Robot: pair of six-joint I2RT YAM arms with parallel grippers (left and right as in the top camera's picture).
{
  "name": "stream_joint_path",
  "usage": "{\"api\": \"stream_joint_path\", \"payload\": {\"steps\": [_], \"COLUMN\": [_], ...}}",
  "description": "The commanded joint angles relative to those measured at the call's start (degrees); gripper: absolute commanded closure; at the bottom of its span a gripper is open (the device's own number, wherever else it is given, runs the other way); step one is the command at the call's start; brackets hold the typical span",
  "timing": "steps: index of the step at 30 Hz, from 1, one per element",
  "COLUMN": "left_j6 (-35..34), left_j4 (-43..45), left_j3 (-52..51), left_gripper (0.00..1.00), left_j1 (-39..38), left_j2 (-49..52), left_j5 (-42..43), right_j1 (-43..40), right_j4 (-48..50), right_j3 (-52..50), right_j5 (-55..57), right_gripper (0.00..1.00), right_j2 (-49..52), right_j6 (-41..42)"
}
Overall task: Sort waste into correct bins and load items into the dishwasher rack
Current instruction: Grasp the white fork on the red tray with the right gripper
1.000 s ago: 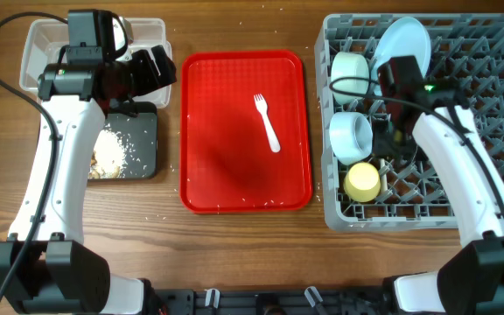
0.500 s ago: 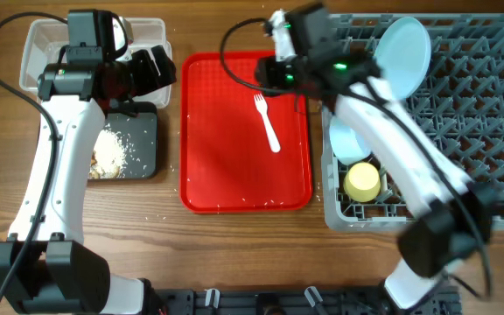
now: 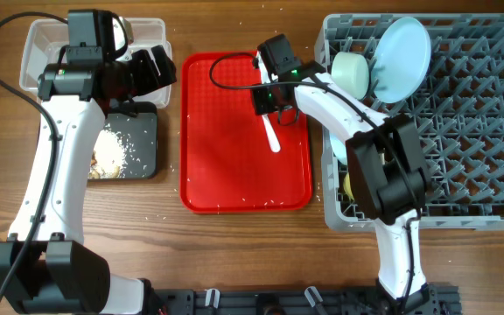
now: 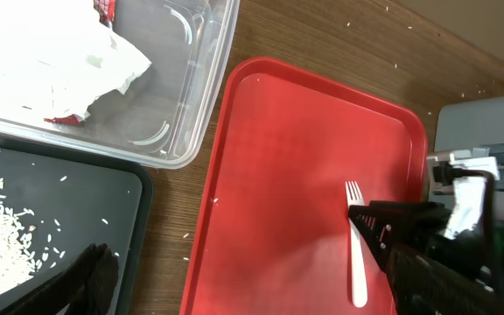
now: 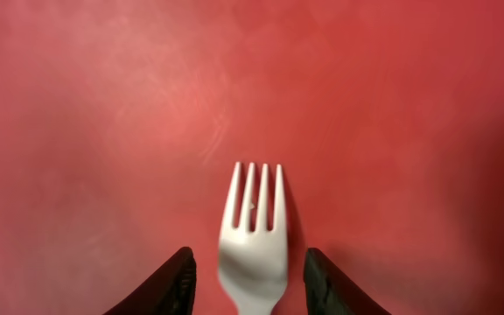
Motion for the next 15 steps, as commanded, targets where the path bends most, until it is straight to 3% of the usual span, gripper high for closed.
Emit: {"api": "stream_joint_path", "payload": {"steps": [1,5,9,15], "left_j6": [0.31,0.31,0.31,0.31], "left_j4": [0.15,0.15,0.15,0.15], "left_j3": [0.74,0.74,0.74,0.74], "left_gripper": [0.00,0.00,0.00,0.00], "left_j1": [0.26,0.26,0.26,0.26], "left_j2": [-0.61,-0.61,-0.61,-0.61], "left_j5": [-0.31,-0.31,-0.31,-0.31], "right_j1": [-0.04,-0.04,-0.02,-0.11], "right_j4": [-0.26,-0.11,-0.76,-3.43], "right_j3": [0.39,0.35,0.35,0.42], "right_j5": [1.11,-0.33,-2.40,-5.64], "right_gripper": [0.60,0.75,0.96,0.96], "right_j2": [2.82,4.09,4.17,-1.95], "right_j6": [0.87,4.79,7.10,8.48]}}
